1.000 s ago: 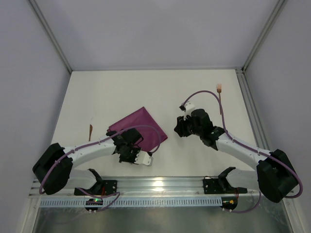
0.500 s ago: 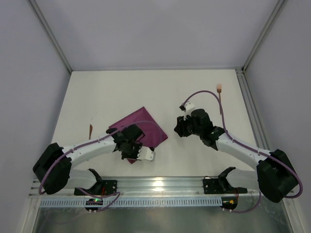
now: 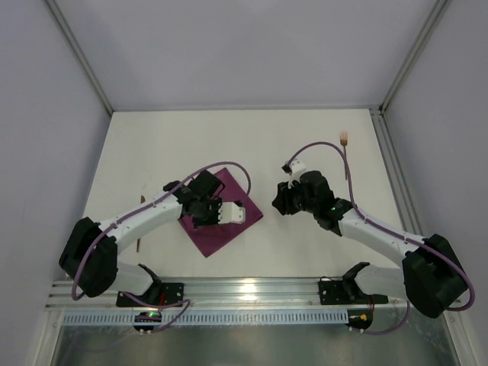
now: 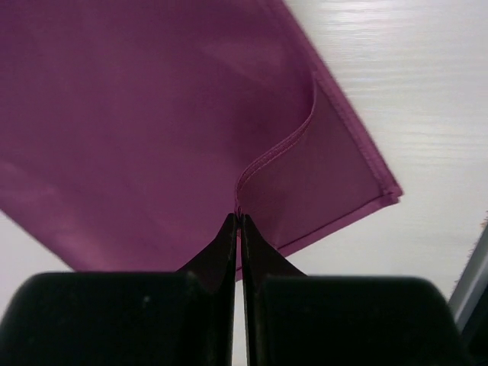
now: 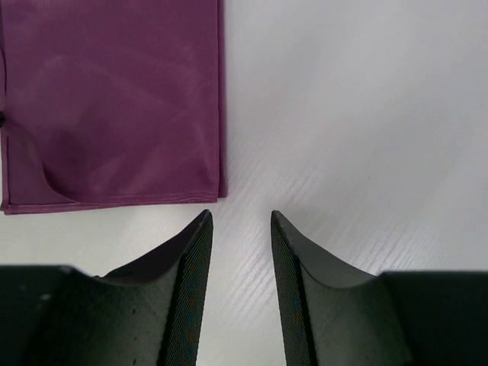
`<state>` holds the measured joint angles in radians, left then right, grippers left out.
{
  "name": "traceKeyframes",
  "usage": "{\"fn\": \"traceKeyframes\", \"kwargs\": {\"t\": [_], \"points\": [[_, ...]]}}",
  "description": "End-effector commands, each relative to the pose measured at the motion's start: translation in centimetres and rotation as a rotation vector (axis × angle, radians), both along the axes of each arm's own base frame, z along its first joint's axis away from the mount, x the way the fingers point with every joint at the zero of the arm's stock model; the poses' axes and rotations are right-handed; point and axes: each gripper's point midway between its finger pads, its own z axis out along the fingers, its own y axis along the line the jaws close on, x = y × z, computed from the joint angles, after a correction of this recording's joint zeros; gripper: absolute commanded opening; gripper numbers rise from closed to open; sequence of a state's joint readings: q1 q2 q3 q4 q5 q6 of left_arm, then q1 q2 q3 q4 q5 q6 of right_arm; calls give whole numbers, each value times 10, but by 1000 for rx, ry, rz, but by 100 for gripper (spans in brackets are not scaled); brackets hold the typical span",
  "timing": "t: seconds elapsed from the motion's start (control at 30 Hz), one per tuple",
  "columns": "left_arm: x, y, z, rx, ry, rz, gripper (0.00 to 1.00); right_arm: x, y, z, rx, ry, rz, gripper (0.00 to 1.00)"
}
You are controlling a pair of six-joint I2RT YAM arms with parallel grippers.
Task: Fold the napkin into a case and place the utensils inside
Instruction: Fold the top corner of the square-folded napkin at the center of the board.
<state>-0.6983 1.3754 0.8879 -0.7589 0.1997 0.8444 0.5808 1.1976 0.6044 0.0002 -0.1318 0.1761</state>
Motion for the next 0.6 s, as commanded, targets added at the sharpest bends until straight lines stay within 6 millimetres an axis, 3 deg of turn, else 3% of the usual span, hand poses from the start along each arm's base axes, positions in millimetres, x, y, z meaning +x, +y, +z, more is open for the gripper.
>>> {"fn": "traceKeyframes", "kwargs": {"t": [0.0,0.03,0.13,0.3,0.33,0.43,0.57], "points": [[35,-2,15,-3,-60,45,0,10,21,22,114,-33,12,41],[48,-1,22,-5,-84,52,0,11,25,24,136,-26,14,41],[68,7,19,32,-79,68,0,13,41,28,227,10,19,41],[115,-1,31,25,-166,42,0,16,72,30,317,59,55,37],[123,-2,27,28,-164,43,0,15,78,19,313,99,52,34],[149,-8,36,16,-217,28,0,23,88,19,351,121,42,31],[171,-18,27,23,-241,-27,0,32,94,-4,354,194,-7,25]]}}
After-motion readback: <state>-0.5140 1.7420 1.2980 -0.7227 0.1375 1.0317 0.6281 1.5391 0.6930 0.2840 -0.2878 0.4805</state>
